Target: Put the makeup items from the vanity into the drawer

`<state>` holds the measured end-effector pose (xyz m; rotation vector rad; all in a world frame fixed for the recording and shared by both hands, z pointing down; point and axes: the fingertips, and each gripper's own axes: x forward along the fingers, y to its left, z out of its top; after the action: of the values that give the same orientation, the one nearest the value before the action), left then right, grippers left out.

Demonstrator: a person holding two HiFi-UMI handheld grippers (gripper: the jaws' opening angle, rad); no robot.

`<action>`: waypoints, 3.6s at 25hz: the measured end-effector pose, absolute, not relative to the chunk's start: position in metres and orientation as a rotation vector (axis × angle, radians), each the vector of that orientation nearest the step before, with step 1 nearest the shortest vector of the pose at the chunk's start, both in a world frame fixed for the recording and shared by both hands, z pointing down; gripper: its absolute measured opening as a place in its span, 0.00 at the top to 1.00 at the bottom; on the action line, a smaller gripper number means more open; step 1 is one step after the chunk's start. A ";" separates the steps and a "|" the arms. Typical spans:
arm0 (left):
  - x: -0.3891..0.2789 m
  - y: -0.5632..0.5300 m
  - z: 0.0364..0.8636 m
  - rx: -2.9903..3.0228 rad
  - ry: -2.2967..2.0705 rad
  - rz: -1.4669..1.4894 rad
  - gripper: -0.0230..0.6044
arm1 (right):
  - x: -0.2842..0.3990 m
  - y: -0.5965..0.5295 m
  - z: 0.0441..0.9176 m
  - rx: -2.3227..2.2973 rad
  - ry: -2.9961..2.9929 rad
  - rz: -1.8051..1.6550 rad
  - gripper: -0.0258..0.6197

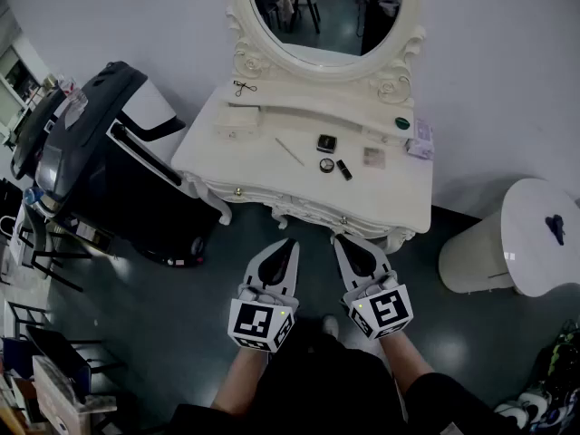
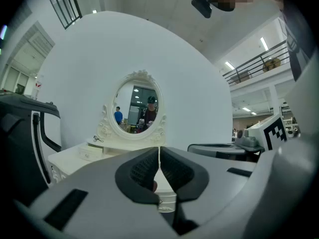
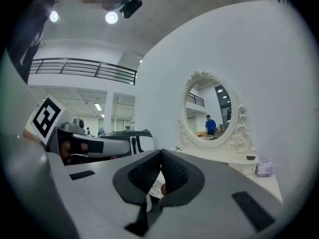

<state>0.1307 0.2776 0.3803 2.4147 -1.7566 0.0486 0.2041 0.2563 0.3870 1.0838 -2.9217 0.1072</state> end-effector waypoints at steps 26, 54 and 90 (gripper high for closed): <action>0.037 0.235 0.393 2.503 -1.637 0.122 0.93 | 0.131 0.213 0.407 1.235 -2.800 0.182 0.92; 0.020 0.073 0.449 2.442 -1.523 0.177 0.93 | 0.122 0.052 0.466 1.260 -2.650 0.323 0.92; 0.037 -0.048 0.564 2.337 -1.379 0.303 0.93 | 0.129 -0.083 0.642 1.088 -2.199 0.453 0.64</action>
<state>0.0373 -0.0477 0.5638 2.3375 -1.3795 0.3027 0.1289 -0.0827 0.6419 1.0884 -2.1993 0.4527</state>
